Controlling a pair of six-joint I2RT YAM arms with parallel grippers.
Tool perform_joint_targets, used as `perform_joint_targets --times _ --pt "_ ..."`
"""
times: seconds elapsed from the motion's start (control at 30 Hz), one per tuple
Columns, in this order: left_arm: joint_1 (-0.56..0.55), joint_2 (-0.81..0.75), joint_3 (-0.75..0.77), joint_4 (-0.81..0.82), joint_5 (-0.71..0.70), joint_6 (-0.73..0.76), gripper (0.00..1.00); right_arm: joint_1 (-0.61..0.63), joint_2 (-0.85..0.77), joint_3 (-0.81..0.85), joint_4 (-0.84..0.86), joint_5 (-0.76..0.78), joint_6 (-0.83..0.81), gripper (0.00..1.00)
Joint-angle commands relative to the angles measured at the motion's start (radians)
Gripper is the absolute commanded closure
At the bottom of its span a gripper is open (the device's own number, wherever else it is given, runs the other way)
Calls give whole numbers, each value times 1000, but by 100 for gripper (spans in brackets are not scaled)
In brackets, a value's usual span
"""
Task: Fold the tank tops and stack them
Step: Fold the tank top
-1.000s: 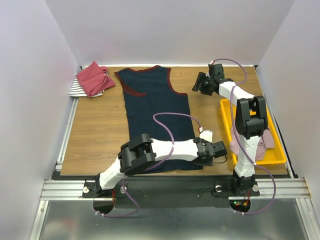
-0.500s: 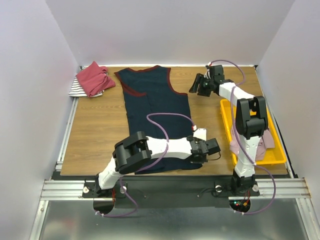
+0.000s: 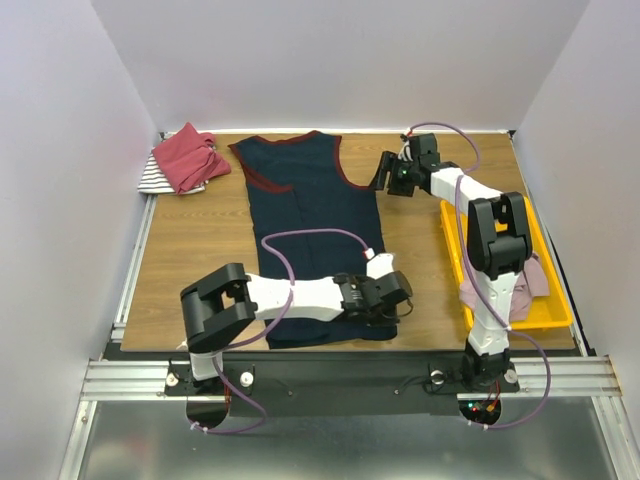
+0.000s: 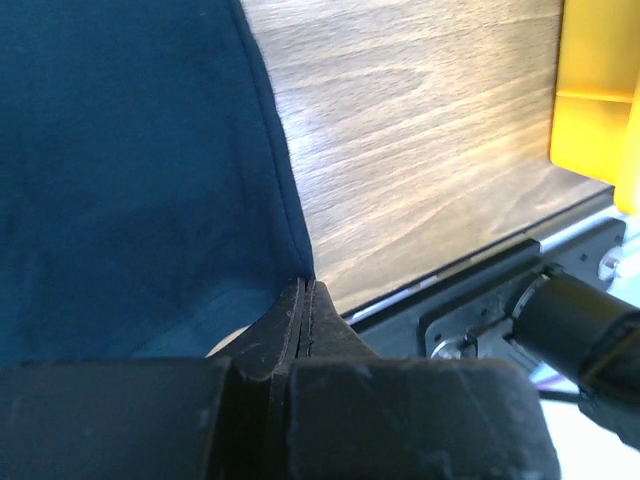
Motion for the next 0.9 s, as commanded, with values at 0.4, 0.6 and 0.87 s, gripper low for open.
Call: perform_joint_targets --times 0.4,0.6,0.87 --pt "41 -92 -156 155 103 -29 100 32 74 10 84 79 19 32" --pt "44 -87 -156 162 106 -29 100 40 98 26 112 97 30 34" --pt "44 -93 -168 176 112 -32 100 52 108 35 121 127 44 45"
